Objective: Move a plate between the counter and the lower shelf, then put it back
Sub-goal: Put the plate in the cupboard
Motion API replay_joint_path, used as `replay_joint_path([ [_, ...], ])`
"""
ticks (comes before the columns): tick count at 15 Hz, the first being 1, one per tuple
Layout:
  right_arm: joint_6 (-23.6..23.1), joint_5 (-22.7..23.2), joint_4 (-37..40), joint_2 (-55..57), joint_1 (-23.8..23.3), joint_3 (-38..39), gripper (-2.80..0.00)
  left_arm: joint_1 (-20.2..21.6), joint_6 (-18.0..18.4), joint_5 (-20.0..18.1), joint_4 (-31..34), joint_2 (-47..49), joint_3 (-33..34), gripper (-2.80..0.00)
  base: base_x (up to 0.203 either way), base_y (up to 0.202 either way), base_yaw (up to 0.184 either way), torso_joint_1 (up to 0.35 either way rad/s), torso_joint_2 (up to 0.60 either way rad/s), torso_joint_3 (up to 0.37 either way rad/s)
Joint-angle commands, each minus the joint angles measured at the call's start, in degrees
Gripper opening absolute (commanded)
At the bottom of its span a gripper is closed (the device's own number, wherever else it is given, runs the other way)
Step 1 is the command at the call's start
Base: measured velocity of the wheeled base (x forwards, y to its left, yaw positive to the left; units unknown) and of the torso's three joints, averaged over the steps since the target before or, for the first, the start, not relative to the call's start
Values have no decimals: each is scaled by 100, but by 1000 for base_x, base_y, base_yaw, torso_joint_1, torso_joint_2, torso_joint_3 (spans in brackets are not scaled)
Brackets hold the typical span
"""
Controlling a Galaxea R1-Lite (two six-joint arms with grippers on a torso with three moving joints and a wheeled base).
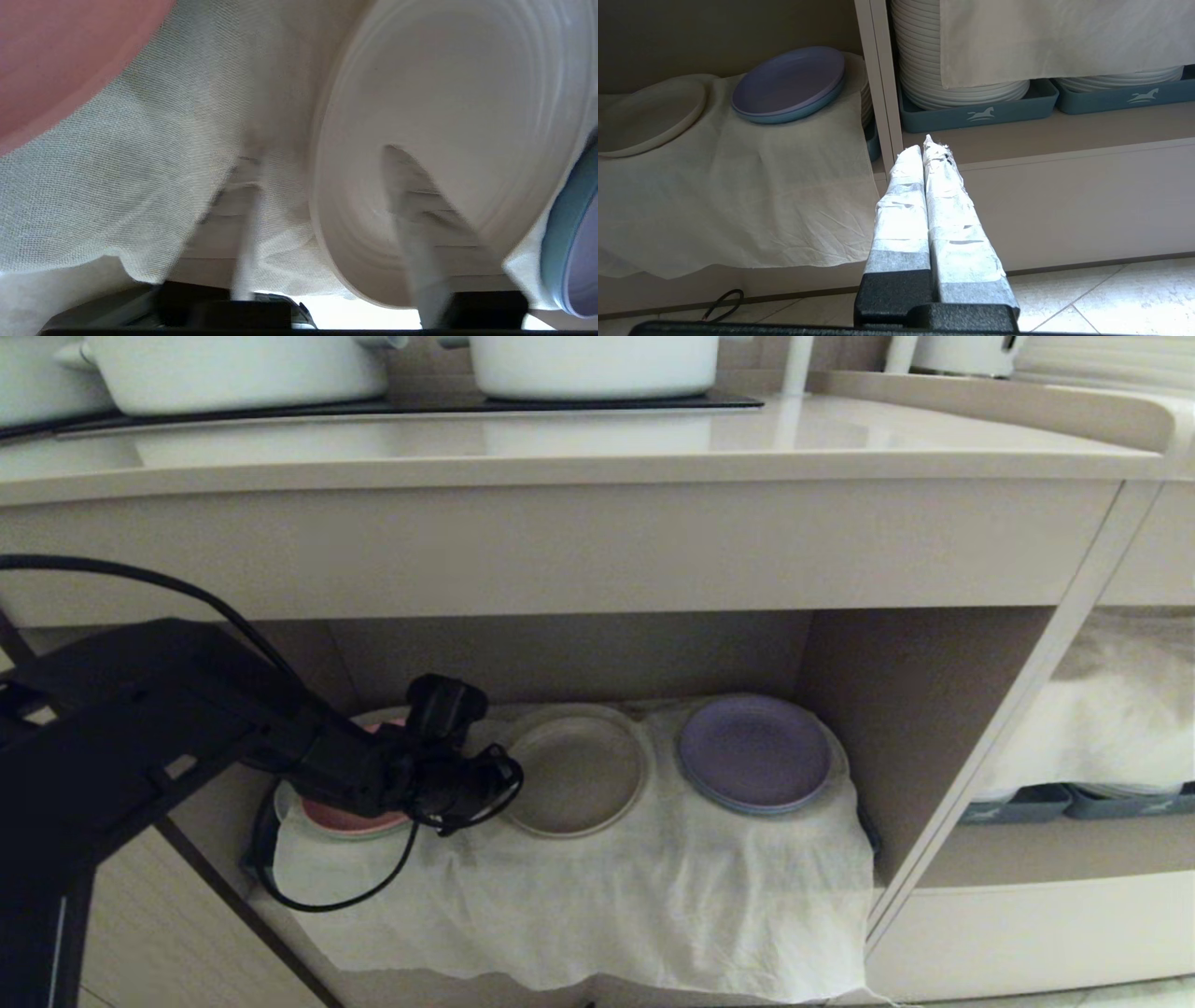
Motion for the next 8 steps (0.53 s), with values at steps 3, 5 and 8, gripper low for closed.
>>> replay_joint_path([
  [3,2,-1,-4,0,0,0,-280,0,-32,13,-6,-97,16,0,0,0,0,0,0,0],
  [5,2,-1,-4,0,0,0,-280,0,-41,12,-13,-198,85,0,0,0,0,0,0,0],
  [8,2,-1,-4,0,0,0,-280,0,-15,13,-6,-352,318,0,0,0,0,0,0,0],
])
